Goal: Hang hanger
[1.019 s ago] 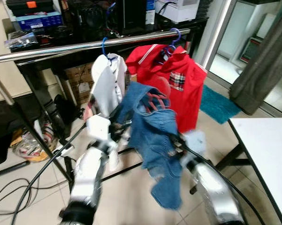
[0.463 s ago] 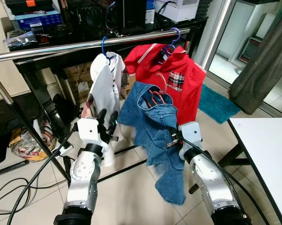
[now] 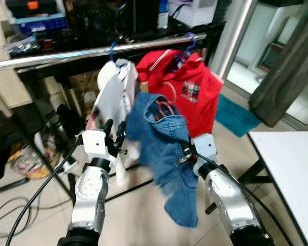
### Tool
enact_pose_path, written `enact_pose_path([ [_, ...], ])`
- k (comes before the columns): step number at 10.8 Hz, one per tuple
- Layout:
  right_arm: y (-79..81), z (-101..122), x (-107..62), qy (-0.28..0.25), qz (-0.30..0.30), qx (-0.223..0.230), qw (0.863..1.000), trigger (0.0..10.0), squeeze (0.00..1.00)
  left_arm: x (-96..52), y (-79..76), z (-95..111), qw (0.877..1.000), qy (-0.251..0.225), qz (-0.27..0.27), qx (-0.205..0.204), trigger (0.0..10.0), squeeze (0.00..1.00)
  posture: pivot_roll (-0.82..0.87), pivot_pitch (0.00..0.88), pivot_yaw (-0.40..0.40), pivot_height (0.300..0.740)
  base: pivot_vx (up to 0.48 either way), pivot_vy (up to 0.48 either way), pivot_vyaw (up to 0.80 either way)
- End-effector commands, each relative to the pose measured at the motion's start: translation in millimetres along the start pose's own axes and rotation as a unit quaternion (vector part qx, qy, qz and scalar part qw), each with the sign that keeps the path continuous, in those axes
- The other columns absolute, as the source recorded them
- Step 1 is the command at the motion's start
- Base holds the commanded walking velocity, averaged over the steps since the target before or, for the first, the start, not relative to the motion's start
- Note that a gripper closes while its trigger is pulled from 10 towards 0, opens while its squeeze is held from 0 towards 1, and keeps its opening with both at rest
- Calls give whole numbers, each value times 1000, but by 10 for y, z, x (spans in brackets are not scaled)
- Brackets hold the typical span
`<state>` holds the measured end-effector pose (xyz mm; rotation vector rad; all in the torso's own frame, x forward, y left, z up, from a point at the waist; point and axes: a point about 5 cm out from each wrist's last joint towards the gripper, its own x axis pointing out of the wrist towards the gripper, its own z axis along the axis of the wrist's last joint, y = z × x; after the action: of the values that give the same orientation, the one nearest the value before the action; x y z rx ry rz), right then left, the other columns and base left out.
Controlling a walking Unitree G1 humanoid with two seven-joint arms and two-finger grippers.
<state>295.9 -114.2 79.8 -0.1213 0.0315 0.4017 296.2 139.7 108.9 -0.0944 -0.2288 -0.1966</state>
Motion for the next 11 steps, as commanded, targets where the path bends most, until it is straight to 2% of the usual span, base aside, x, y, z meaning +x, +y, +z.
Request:
enact_pose_path([
  [1, -6, 122, 51, -27, -2, -5, 1000, 10000, 0, -23, 12, -6, 1000, 4, 2, 2, 10000, 0, 121, 49, -12, 740, 345, 0, 781],
  [3, -30, 108, 67, -21, -10, 13, 1000, 10000, 0, -23, 3, -4, 1000, 4, 0, 2, 10000, 0, 120, 47, -12, 740, 347, 0, 0],
  [6, -22, 128, 79, -25, -6, -1, 1000, 10000, 0, -11, -7, 1, 1000, 4, -3, 2, 10000, 0, 119, 47, -11, 740, 359, 0, 0],
  [9, 16, 160, 102, -31, -1, 1, 1000, 10000, 0, -18, -25, -8, 1000, 7, -4, -1, 10000, 0, 119, 47, -12, 740, 360, 0, 752],
  [11, -1, 163, 125, -31, -6, 16, 999, 10000, 0, -12, -26, -7, 1000, 6, -7, 0, 10000, 0, 121, 41, -10, 740, 358, 0, 0],
])
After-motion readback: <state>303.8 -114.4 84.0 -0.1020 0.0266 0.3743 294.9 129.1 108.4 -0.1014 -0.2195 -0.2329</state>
